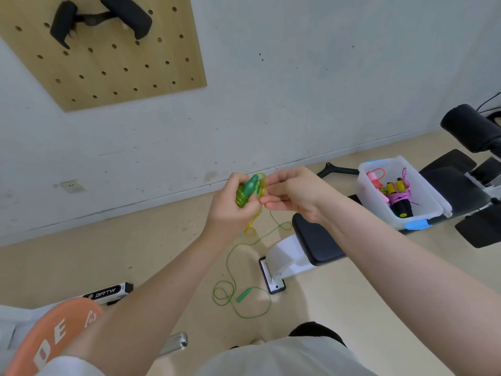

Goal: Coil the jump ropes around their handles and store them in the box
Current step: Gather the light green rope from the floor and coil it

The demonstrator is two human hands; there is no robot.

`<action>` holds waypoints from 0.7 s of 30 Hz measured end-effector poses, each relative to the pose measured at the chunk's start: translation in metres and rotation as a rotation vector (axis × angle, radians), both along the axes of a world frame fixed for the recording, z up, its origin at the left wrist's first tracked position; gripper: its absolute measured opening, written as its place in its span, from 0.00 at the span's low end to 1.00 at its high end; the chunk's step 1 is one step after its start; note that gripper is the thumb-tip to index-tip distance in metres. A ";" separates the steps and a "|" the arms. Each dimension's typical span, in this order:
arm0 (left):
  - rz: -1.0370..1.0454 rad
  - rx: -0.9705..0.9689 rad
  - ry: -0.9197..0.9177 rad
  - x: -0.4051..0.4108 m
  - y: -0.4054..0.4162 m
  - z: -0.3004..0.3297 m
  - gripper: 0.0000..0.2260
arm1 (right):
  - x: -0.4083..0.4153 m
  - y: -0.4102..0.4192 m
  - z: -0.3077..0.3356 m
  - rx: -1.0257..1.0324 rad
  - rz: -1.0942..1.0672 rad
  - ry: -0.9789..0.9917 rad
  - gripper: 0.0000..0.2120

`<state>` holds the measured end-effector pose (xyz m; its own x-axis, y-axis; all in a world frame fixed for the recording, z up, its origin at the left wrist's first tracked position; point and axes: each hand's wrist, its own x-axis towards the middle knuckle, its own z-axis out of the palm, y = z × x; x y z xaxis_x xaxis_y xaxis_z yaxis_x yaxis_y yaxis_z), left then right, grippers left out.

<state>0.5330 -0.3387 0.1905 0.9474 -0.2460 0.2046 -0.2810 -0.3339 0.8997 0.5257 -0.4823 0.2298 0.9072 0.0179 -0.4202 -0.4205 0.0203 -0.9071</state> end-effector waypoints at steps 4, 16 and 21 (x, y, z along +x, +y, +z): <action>0.041 -0.075 0.088 0.006 0.000 -0.006 0.11 | 0.004 0.004 -0.010 -0.011 -0.043 -0.015 0.06; 0.295 -0.440 0.653 0.028 -0.040 -0.009 0.08 | 0.029 0.001 -0.038 0.175 -0.082 0.114 0.11; 0.338 -0.294 0.736 0.051 -0.082 -0.028 0.06 | 0.031 -0.032 -0.046 0.050 -0.029 0.033 0.13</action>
